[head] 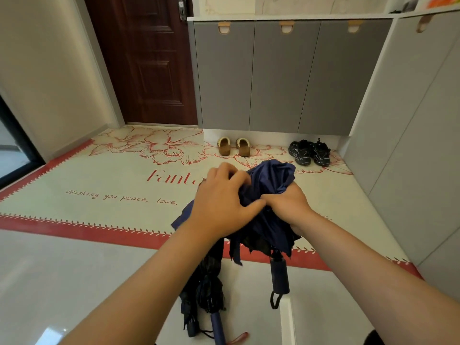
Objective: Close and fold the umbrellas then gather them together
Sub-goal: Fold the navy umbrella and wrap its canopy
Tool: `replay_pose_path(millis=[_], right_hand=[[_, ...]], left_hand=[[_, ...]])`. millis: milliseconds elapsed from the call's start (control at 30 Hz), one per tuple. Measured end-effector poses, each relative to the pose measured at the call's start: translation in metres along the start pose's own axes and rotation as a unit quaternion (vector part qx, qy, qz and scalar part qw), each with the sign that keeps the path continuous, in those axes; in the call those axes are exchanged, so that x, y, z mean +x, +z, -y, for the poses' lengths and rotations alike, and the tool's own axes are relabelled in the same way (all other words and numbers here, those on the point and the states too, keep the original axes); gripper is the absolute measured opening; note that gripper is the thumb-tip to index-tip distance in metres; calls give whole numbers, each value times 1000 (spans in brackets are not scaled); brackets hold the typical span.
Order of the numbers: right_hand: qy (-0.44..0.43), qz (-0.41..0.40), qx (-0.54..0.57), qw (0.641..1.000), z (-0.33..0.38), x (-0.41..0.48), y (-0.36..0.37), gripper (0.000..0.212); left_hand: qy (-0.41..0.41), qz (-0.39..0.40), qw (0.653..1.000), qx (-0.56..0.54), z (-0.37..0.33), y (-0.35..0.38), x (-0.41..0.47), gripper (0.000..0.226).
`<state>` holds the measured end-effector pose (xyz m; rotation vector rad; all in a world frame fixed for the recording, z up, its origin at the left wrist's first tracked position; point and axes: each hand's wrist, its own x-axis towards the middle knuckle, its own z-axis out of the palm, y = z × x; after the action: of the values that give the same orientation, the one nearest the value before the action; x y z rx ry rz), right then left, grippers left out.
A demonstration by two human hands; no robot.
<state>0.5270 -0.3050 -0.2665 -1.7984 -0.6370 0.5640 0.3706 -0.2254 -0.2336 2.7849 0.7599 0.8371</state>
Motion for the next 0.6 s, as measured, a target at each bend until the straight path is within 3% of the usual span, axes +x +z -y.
replay_pose_path(millis=[67, 133, 167, 233, 300, 400, 500, 600], right_hand=[[-10, 25, 12, 1000, 3, -3, -1, 46], [-36, 70, 12, 997, 5, -7, -2, 49], [-46, 87, -4, 995, 5, -9, -2, 48], [-66, 123, -40, 989, 4, -14, -1, 43], [-102, 165, -74, 978, 0, -16, 0, 40], [-131, 192, -93, 968, -4, -17, 2, 42], [-133, 199, -70, 968, -5, -19, 4, 60], [-132, 194, -42, 971, -3, -20, 4, 94]], left_hand=[[-95, 99, 985, -103, 3, 7, -1, 96], [-173, 163, 922, -304, 9, 7, 2, 110], [-197, 167, 889, -378, 11, 6, 4, 107], [-222, 154, 865, -423, 16, 9, 7, 97], [-227, 144, 862, -429, 19, 14, 8, 88], [-215, 111, 895, -375, 25, 26, 11, 52], [-231, 86, 906, -345, 31, 28, 16, 39], [-263, 52, 897, -351, 41, 25, 20, 34]])
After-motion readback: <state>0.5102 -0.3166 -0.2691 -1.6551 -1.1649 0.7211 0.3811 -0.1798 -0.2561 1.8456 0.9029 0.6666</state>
